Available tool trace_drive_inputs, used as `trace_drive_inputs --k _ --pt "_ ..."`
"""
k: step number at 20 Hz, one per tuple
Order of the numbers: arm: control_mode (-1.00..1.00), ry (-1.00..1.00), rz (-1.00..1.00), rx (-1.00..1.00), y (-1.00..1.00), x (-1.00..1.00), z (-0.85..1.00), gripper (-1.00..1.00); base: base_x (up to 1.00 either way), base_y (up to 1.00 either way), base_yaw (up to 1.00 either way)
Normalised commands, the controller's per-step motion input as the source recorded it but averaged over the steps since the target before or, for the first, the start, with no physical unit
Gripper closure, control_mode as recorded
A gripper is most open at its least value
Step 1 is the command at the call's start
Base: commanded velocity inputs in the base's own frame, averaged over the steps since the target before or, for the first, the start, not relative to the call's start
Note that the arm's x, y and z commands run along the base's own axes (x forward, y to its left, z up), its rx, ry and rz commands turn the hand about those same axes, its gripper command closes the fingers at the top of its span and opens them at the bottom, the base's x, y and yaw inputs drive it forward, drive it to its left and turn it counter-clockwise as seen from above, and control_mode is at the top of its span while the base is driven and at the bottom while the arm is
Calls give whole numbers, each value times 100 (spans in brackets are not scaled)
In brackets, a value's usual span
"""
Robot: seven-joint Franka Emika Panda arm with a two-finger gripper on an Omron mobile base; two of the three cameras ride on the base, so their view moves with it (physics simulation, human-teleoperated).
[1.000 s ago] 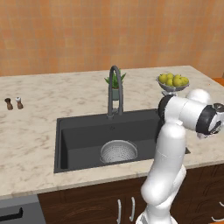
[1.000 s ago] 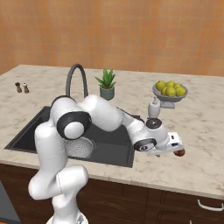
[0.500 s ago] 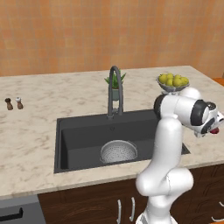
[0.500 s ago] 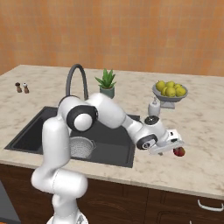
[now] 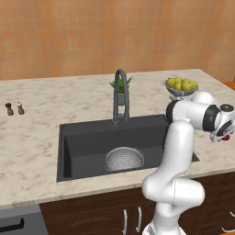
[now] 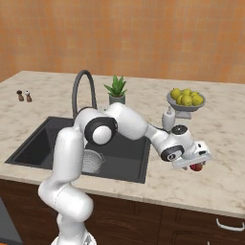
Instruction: Put the colander in the sink, put the mango in the colander, and turn on the sink faucet and pour water over the colander.
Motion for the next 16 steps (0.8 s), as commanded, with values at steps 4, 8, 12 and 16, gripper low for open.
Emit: trace_drive_inputs --k 4,8,12,16 --pt "-100 12 0 9 -16 34 0 -100 0 0 0" --pt "-100 15 1 10 -14 38 -3 -100 0 0 0" --pt "-100 25 0 12 -4 11 -26 100 0 0 0" --pt "-100 34 0 14 0 0 -52 100 0 0 0"
